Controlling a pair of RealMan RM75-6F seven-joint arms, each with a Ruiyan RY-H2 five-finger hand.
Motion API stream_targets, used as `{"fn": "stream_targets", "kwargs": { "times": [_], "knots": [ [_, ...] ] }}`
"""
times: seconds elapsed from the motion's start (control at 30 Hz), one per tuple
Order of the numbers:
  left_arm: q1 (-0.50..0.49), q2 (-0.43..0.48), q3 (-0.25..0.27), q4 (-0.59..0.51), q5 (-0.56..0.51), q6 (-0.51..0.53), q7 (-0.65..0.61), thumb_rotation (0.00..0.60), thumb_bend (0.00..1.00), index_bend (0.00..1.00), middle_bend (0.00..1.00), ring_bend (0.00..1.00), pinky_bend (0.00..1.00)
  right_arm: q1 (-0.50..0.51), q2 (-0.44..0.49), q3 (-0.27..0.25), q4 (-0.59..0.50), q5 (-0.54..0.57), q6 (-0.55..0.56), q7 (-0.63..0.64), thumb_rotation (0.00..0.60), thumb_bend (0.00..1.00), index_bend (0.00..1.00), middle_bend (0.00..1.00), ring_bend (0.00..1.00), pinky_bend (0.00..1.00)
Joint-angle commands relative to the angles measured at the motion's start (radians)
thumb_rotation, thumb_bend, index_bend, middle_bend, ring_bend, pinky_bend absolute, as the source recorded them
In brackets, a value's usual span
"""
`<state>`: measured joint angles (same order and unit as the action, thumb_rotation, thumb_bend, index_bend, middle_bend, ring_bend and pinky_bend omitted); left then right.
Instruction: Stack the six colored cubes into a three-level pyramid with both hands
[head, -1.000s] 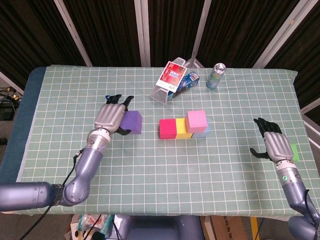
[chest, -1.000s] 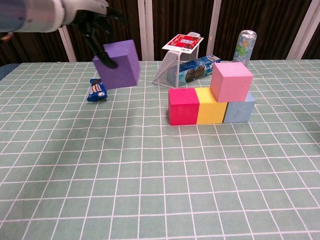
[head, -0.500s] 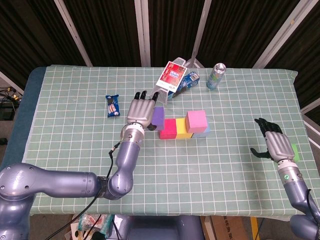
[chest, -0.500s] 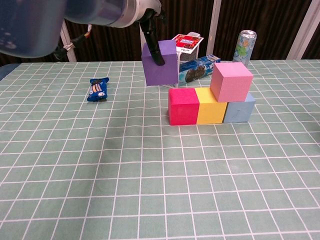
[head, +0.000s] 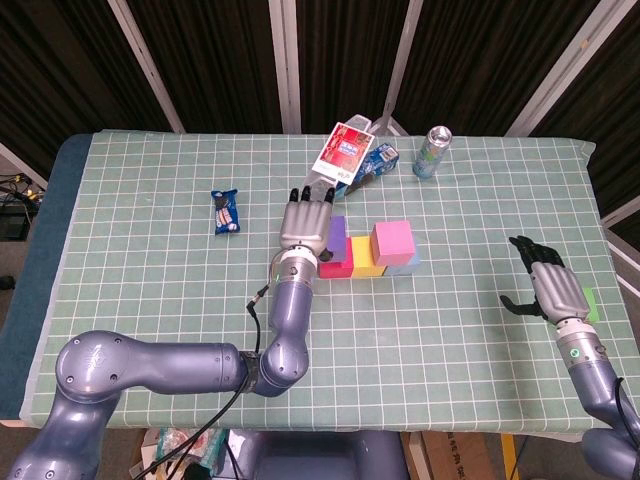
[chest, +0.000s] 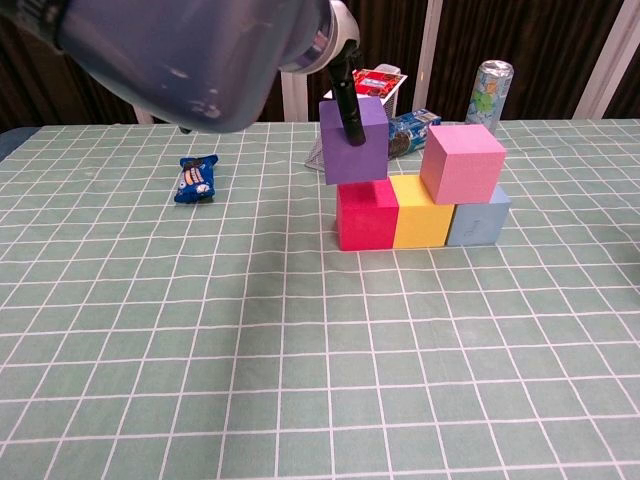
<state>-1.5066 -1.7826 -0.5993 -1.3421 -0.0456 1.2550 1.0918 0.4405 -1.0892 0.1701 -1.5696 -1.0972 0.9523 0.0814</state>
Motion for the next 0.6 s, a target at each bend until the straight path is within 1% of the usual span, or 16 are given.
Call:
{"fn": "stream_targets", "kwargs": {
  "times": [0.03,0.6],
  "knots": [
    [-0.03,-0.037,-0.012,0.052,-0.011,-0.019,0.02,0.6,0.33,0.0,0.45,0.04,0.04,0.0,0.0,-0.001,0.001,-0.003,-0.004,0.006,0.6,0.32,0.0,0.06,0.05,0.0],
    [-0.134,-0.165,-0.083,0.284,-0.021,-0.091,0.07,0.6,0.33,0.0,0.45,0.04,0.04,0.001,-0.001,0.004,0.022,0.004,-0.033,0.039,0.6,0.32,0.0,0.06,0.05,0.0]
  ]
}}
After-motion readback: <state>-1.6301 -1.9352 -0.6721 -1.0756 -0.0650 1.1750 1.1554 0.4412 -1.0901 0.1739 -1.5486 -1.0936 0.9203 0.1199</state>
